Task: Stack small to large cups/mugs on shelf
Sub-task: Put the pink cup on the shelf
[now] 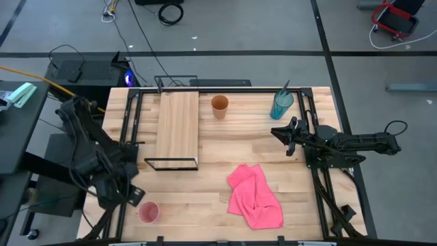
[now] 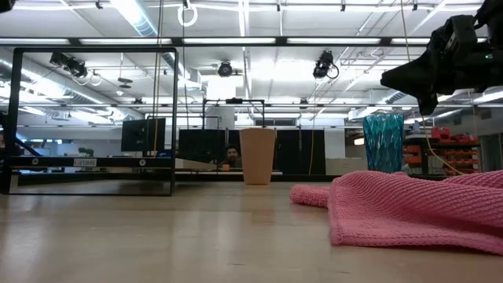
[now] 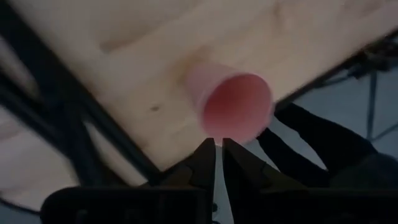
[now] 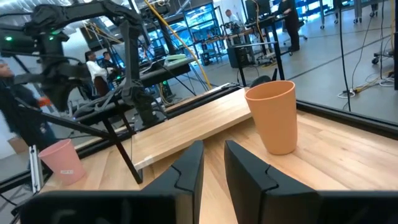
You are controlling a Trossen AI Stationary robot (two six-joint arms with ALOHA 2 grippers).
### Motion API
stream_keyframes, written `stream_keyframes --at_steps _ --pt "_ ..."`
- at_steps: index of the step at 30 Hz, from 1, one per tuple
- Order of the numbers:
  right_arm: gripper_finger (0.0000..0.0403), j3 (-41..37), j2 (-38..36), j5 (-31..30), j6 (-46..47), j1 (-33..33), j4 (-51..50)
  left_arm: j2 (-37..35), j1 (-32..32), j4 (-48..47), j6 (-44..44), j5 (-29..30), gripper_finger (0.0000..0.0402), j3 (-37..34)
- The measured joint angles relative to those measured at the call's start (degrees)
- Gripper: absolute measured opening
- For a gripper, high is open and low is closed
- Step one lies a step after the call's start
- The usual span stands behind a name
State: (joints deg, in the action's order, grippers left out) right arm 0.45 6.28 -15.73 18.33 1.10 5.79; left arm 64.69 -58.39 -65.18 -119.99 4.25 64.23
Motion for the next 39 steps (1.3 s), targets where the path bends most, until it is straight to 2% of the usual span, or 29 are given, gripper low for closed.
stream_keyframes --at_steps 7,17,32,39 --pt "0.0073 0.01 -0.02 0.00 -0.02 0.00 0.00 4.55 0.02 6.61 2.13 0.02 0.0040 0.00" --pt "0.0073 0.00 -0.01 0.00 -0.02 0.00 -0.01 11.05 0.02 4.51 2.12 0.61 0.0044 0.00" --pt "0.0073 0.01 -0.02 0.00 0.17 0.00 0.00 17.07 0.02 1.97 2.07 0.61 0.0095 0.02" --pt "0.0073 0.00 -0.01 0.00 0.20 0.00 0.00 19.21 0.02 2.01 2.13 0.61 0.0105 0.02"
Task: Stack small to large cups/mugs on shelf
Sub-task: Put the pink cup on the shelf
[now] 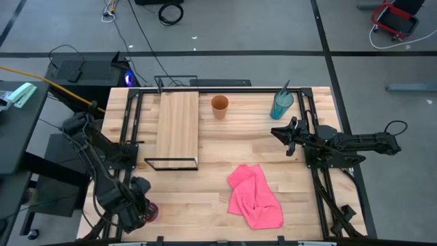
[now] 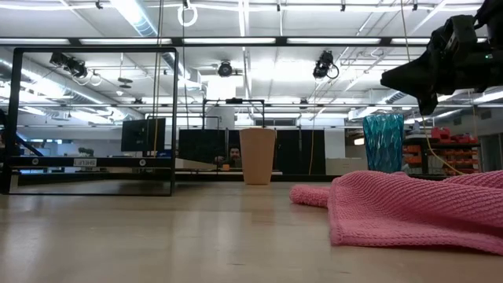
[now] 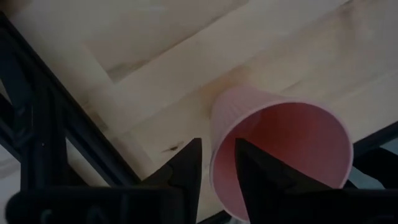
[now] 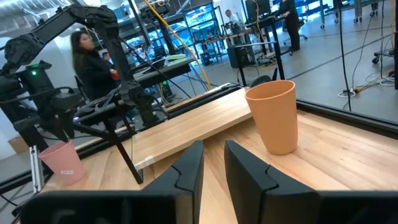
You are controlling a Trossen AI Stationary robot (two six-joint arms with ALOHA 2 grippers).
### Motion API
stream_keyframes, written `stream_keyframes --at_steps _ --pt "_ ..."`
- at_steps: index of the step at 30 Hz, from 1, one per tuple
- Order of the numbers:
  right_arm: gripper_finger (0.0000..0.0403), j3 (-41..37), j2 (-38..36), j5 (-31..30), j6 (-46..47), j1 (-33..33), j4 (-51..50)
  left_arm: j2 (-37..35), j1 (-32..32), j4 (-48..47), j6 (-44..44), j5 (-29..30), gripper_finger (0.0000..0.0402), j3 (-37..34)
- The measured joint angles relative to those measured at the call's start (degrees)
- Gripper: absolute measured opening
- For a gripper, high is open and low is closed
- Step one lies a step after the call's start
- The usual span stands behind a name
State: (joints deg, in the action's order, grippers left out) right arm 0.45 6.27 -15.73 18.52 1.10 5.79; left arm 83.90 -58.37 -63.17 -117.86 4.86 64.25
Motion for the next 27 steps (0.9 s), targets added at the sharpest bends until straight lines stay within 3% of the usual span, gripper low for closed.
stream_keyframes --at_steps 16,27 --pt "0.0073 0.00 -0.01 0.09 0.02 0.00 0.01 3.12 0.02 0.45 -0.02 -2.38 0.0096 0.00" --pt "0.0073 0.00 -0.01 0.09 0.02 0.00 0.01 2.90 0.02 3.27 0.07 -2.54 0.0013 0.04"
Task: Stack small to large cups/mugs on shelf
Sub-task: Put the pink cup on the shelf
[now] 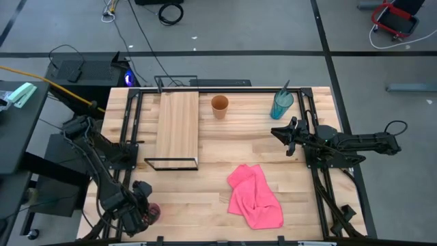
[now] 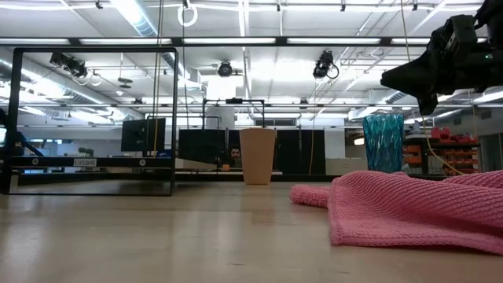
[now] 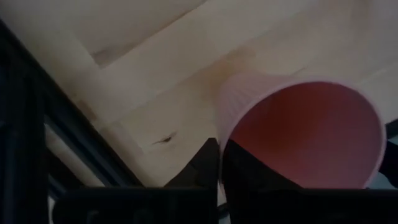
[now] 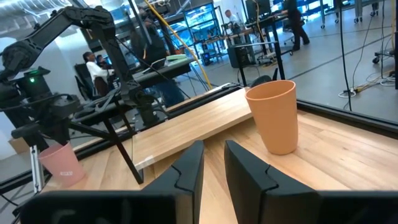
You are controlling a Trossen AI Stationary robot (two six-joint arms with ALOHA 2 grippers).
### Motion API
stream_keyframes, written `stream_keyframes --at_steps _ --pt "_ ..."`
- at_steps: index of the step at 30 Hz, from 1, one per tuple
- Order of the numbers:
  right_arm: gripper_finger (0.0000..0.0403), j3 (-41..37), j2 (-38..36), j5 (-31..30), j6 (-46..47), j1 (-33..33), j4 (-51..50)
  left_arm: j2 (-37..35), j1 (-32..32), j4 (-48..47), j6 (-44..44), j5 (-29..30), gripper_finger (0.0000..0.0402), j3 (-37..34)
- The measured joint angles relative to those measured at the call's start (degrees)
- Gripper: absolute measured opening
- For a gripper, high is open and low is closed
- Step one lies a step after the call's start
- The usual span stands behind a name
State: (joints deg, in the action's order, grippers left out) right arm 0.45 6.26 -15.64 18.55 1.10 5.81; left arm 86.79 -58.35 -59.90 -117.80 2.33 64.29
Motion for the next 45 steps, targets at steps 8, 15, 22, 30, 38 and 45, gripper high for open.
stream_keyframes --at_steps 8,15,22,30,38,45 --pt "0.0073 0.02 0.00 -0.02 0.00 0.00 0.00 -1.19 0.05 4.66 4.34 -0.07 0.0010 0.95" --pt "0.0073 0.00 0.02 -0.02 0.00 0.00 0.02 -3.23 0.42 4.74 5.67 1.27 0.0010 5.02" --pt "0.0073 0.02 0.02 -0.02 0.00 0.00 0.02 -5.38 3.40 4.21 15.06 5.79 0.0010 15.15" --pt "0.0073 0.00 0.00 0.00 0.02 0.00 0.02 -5.58 9.43 -2.19 35.53 15.29 0.0010 32.98" --pt "0.0073 0.01 0.00 0.00 4.50 0.00 0.02 -5.60 15.55 -13.82 55.31 29.68 0.0010 50.04" --pt "0.0073 0.00 0.00 0.00 10.25 0.00 0.04 -5.60 24.11 -25.54 63.23 39.56 0.0009 61.08"
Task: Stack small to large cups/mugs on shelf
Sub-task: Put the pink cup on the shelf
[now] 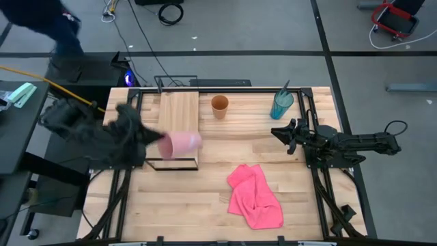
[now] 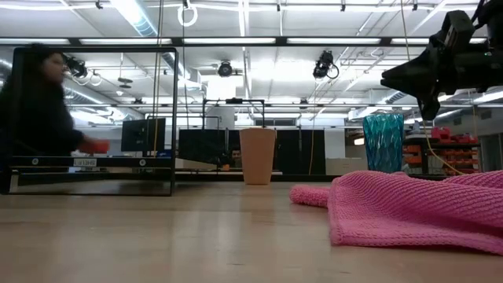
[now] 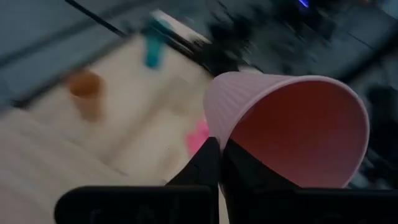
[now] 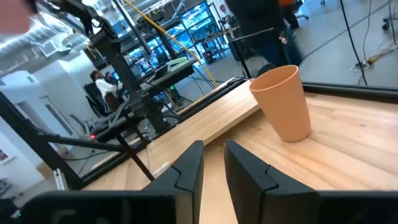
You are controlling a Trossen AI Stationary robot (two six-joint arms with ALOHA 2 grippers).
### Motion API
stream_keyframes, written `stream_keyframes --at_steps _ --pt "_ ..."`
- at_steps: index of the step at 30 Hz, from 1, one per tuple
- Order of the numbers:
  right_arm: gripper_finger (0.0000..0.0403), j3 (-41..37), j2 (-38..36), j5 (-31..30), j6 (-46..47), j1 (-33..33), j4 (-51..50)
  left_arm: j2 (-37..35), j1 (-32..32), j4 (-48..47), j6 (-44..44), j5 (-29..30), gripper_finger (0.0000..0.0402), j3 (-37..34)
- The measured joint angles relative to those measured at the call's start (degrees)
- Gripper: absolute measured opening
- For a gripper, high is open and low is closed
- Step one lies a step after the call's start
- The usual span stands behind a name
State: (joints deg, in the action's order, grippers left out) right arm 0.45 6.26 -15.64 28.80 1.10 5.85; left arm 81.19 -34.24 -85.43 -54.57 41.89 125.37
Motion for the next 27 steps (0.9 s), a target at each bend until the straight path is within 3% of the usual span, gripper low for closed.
stream_keyframes --at_steps 6,15,21,27 --pt "0.0073 0.00 0.02 0.00 0.17 0.00 -0.02 -0.07 11.92 -3.14 5.22 6.47 0.0009 3.85" --pt "0.0073 0.00 0.02 0.00 0.17 0.00 -0.01 1.00 32.33 -4.64 7.35 5.67 0.0009 3.64" --pt "0.0073 0.01 0.01 0.00 0.46 0.00 0.00 2.92 46.89 -4.61 12.46 -6.51 0.0009 3.64" --pt "0.0073 0.00 0.02 0.02 11.63 0.00 0.00 5.37 61.52 -4.60 20.79 -22.20 0.0009 3.59"
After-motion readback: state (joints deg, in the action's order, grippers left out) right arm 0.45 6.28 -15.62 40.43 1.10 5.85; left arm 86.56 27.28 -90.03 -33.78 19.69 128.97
